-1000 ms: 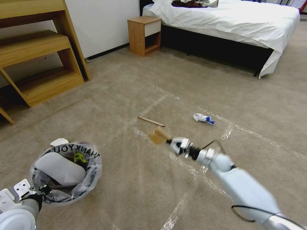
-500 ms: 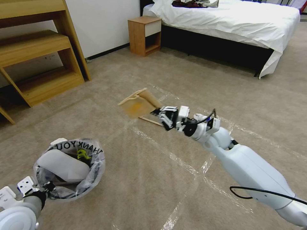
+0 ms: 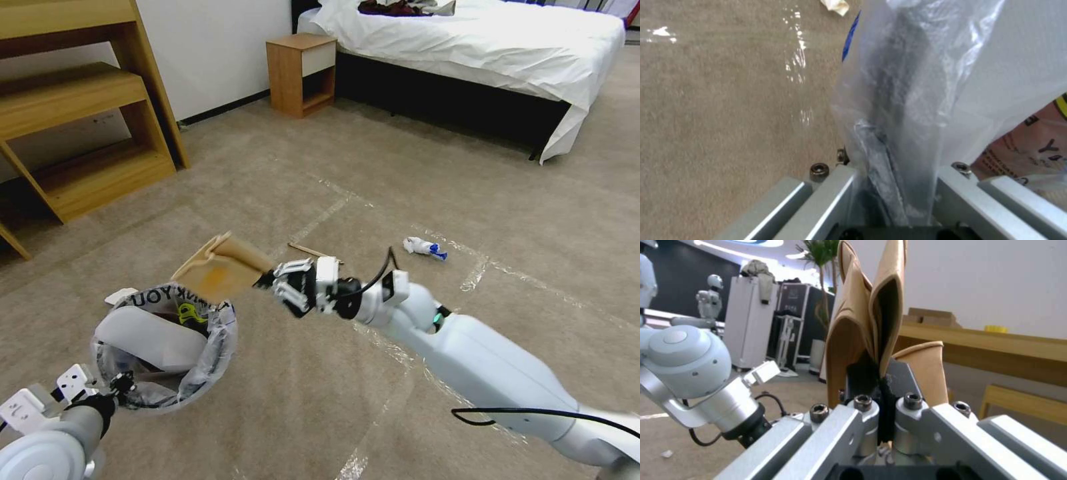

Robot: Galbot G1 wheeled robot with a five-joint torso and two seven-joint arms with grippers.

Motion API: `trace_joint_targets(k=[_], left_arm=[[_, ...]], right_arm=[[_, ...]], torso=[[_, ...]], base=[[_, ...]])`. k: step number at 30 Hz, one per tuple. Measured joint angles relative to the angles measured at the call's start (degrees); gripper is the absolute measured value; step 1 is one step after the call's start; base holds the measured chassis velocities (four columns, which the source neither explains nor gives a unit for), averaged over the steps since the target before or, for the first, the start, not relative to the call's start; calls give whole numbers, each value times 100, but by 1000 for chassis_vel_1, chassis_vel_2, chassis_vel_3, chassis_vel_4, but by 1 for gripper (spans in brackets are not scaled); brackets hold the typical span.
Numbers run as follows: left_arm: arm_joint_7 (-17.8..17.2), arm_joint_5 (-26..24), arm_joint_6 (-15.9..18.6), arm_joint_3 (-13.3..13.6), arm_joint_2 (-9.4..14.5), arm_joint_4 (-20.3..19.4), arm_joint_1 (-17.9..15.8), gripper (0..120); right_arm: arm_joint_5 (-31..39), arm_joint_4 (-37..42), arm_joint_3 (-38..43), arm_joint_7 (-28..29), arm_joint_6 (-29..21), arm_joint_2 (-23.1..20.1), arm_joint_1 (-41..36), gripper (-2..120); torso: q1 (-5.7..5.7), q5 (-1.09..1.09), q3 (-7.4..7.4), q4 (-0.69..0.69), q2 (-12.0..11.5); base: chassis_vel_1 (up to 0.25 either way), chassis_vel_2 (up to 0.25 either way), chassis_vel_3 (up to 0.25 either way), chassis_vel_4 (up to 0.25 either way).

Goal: Pick up the trash bin and place the garbage on the floor into it.

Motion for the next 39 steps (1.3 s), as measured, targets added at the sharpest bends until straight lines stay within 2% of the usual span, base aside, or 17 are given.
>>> trace_joint_targets(k=[8,15,21,31,39], left_arm=[[-83,-101,46,106,-10,58,-32,0],[-100,-75,86,246,-142,33,-68,0],[-98,-56,91,282,-179,2,-53,0],[-97,-19,91,265,-183,-93,6,0],[-98,-24,91,241,-161,-150,42,0]], right_arm=[[-67,-158,-402,-3,12,229,105,0],[-122,-537,-712,-5,57,647,277,0],[-145,-632,-840,-9,60,817,330,0],[-319,-899,-946,-4,144,1003,321,0],[-438,-965,-932,21,266,979,316,0]], torso=[[0,-1,0,0,0],[0,-1,0,0,-1],[0,0,0,0,0],[0,0,0,0,0],[0,0,0,0,0]], base=[[0,0,0,0],[0,0,0,0],[0,0,0,0],[0,0,0,0],[0,0,0,0]])
